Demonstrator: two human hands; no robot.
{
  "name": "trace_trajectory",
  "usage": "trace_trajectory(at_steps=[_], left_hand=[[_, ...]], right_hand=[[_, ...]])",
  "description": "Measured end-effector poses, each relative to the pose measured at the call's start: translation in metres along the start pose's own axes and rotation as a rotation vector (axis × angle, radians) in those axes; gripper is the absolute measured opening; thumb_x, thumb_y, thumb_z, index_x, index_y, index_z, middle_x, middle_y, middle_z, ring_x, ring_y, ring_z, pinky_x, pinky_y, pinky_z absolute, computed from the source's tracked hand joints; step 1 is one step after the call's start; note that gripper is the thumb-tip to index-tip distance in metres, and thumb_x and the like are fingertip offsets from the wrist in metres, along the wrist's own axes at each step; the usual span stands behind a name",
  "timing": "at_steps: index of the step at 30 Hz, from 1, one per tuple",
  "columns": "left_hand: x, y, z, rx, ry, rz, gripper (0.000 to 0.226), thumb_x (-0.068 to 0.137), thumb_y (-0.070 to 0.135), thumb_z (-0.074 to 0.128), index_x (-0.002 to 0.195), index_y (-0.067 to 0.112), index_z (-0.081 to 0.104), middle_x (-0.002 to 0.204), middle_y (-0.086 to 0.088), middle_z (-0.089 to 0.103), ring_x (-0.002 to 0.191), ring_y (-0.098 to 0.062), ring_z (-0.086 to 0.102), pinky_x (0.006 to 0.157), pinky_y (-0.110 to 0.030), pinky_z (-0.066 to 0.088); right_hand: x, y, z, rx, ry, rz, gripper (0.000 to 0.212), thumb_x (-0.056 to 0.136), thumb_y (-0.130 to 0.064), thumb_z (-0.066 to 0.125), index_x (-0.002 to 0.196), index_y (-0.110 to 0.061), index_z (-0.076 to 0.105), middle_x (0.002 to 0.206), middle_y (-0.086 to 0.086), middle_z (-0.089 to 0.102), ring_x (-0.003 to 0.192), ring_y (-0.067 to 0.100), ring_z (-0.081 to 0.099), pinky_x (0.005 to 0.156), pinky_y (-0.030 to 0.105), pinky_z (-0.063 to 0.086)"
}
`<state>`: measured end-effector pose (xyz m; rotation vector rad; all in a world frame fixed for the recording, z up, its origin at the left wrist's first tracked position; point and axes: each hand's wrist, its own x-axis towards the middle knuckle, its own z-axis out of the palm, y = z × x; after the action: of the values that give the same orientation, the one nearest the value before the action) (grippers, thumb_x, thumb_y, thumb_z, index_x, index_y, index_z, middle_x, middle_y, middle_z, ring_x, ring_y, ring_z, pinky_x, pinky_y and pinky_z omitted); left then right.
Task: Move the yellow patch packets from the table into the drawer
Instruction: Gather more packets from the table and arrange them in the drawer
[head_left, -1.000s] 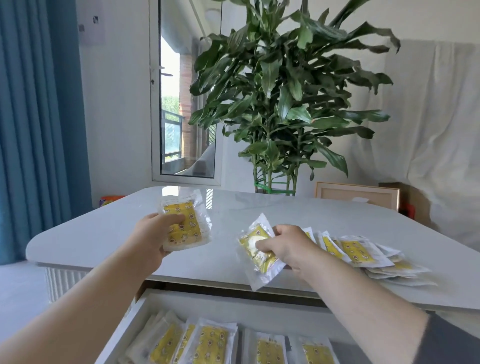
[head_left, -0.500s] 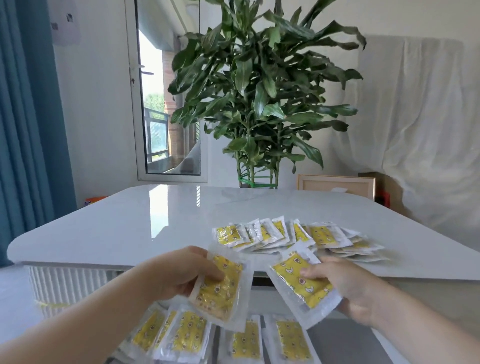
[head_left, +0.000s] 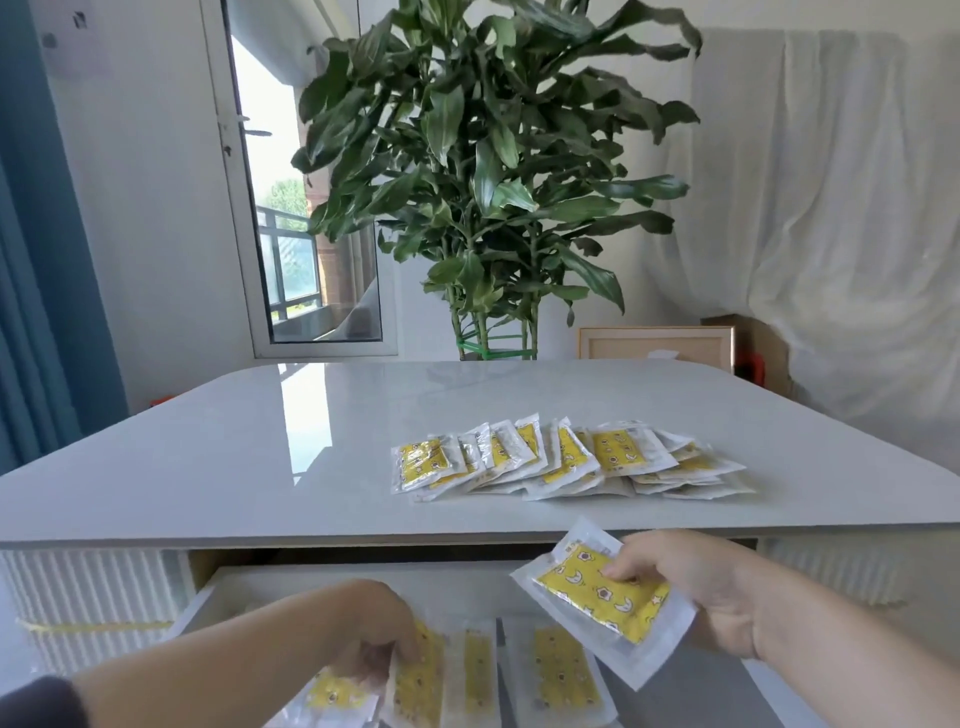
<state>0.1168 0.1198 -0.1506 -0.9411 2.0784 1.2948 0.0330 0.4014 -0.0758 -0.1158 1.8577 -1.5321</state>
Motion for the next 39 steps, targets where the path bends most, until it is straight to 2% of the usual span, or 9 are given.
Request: trace_trajectory(at_steps=[3, 6, 9, 13, 23, 27, 31, 36, 39], left_hand=[[0.018, 0.006, 0.006, -0.054, 0.024, 0.020, 0.011, 0.090, -0.005, 0.053, 0.089, -0.002, 0.064, 0.085, -0.015, 0.071, 0.069, -0.022, 0.070, 0.078, -0.038, 0.059], [0.025, 0.010, 0.016, 0.081, 0.158, 0.058, 0.013, 0.080, 0.003, 0.069, 0.091, -0.001, 0.063, 0.082, -0.016, 0.070, 0.064, -0.024, 0.071, 0.065, -0.035, 0.061], [0.014, 0.020, 0.026, 0.477, 0.285, 0.039, 0.022, 0.079, 0.021, 0.069, 0.093, 0.007, 0.058, 0.066, -0.003, 0.058, 0.055, -0.018, 0.061, 0.049, -0.022, 0.052], [-0.003, 0.026, 0.035, 0.971, 0.370, 0.072, 0.019, 0.088, 0.032, 0.048, 0.087, 0.013, 0.050, 0.072, 0.001, 0.059, 0.064, -0.016, 0.055, 0.074, -0.024, 0.052], [-0.072, 0.037, 0.001, 0.364, 0.228, 0.242, 0.025, 0.085, 0.026, 0.058, 0.066, 0.009, 0.054, 0.050, -0.003, 0.051, 0.040, -0.018, 0.046, 0.047, -0.021, 0.039], [-0.104, 0.044, -0.014, 0.184, 0.233, 0.391, 0.025, 0.089, 0.026, 0.061, 0.070, 0.010, 0.056, 0.055, -0.003, 0.053, 0.041, -0.014, 0.046, 0.042, -0.018, 0.040], [-0.119, 0.048, -0.021, 0.078, 0.239, 0.480, 0.027, 0.088, 0.028, 0.062, 0.069, 0.010, 0.058, 0.057, -0.005, 0.057, 0.047, -0.016, 0.051, 0.044, -0.018, 0.041], [-0.127, 0.046, -0.027, 0.050, 0.187, 0.529, 0.028, 0.090, 0.029, 0.061, 0.071, 0.008, 0.059, 0.061, -0.007, 0.058, 0.050, -0.017, 0.053, 0.046, -0.020, 0.042], [-0.128, 0.046, -0.033, 0.013, 0.155, 0.543, 0.029, 0.090, 0.030, 0.062, 0.071, 0.008, 0.060, 0.061, -0.006, 0.059, 0.050, -0.017, 0.054, 0.045, -0.021, 0.042]], right_hand=[[0.004, 0.003, -0.002, 0.011, 0.001, 0.001, 0.009, 0.085, 0.004, 0.056, 0.084, 0.002, 0.065, 0.083, 0.021, 0.072, 0.065, 0.031, 0.069, 0.069, 0.037, 0.057], [0.007, 0.004, -0.004, -0.046, -0.006, -0.023, 0.013, 0.085, 0.005, 0.059, 0.097, 0.004, 0.065, 0.087, 0.022, 0.072, 0.070, 0.031, 0.069, 0.074, 0.041, 0.057], [0.009, 0.007, -0.003, -0.067, -0.031, -0.033, 0.018, 0.084, 0.007, 0.060, 0.102, 0.005, 0.063, 0.090, 0.024, 0.072, 0.071, 0.032, 0.070, 0.070, 0.042, 0.059], [0.007, 0.006, 0.001, -0.077, -0.017, -0.037, 0.011, 0.080, 0.012, 0.063, 0.088, 0.004, 0.064, 0.080, 0.025, 0.072, 0.065, 0.033, 0.070, 0.067, 0.043, 0.059], [0.018, 0.017, 0.008, -0.231, 0.083, 0.008, 0.019, 0.080, 0.007, 0.068, 0.099, 0.010, 0.067, 0.089, 0.022, 0.074, 0.078, 0.032, 0.070, 0.082, 0.048, 0.057], [0.037, 0.027, 0.009, -0.336, 0.176, 0.057, 0.012, 0.086, 0.004, 0.065, 0.075, -0.001, 0.060, 0.056, 0.005, 0.065, 0.037, 0.010, 0.059, 0.042, 0.018, 0.049], [0.062, 0.020, 0.017, -0.384, 0.149, 0.150, 0.018, 0.084, 0.007, 0.064, 0.102, 0.006, 0.063, 0.093, 0.019, 0.074, 0.079, 0.029, 0.074, 0.073, 0.046, 0.060], [0.086, 0.021, 0.030, -0.520, 0.086, 0.228, 0.028, 0.090, 0.005, 0.057, 0.118, 0.004, 0.059, 0.082, 0.012, 0.069, 0.064, 0.021, 0.068, 0.061, 0.038, 0.059], [0.101, 0.032, 0.035, -0.628, 0.067, 0.235, 0.032, 0.092, 0.002, 0.055, 0.125, 0.004, 0.055, 0.082, 0.007, 0.065, 0.064, 0.017, 0.066, 0.073, 0.037, 0.059]])
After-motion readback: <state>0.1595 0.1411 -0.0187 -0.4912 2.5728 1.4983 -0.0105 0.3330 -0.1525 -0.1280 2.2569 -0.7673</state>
